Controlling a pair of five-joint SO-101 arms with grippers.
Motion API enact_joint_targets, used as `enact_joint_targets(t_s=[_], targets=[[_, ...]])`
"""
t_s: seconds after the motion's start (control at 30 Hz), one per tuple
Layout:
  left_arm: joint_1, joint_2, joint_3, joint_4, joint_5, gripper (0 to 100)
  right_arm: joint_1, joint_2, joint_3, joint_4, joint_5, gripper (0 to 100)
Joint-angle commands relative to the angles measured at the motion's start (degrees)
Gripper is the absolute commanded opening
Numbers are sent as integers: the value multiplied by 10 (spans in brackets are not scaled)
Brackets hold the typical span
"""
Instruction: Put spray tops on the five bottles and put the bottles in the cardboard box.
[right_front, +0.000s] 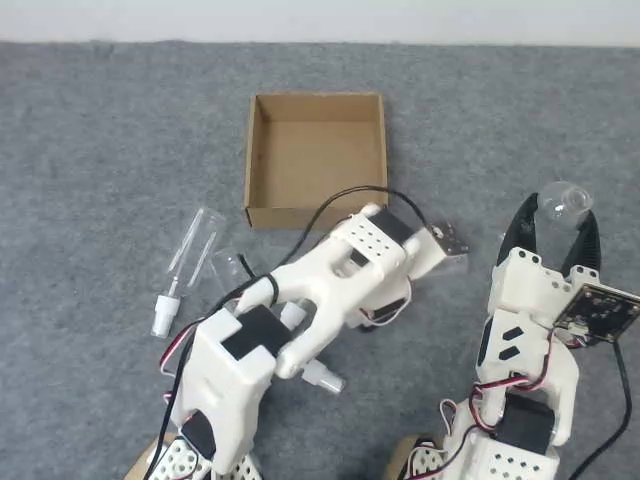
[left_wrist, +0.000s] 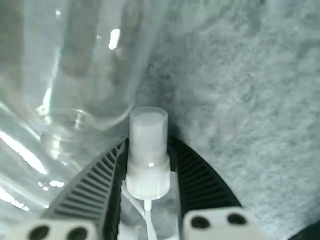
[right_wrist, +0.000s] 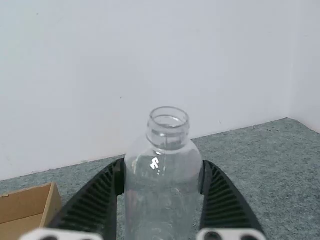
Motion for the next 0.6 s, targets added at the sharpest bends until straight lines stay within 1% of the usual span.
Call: enact_joint_targets(t_s=[0.0, 0.13, 0.4, 0.57], targets=[[10, -52, -20, 25, 20, 11, 3, -12, -14, -12, -4, 74], [4, -121, 13, 19, 21, 11, 3, -12, -14, -11, -4, 74], [-18, -275, 102, -33, 52, 11, 3, -12, -14, -11, -4, 74], [-16, -352, 150, -59, 56, 11, 3, -12, -14, -11, -4, 74]])
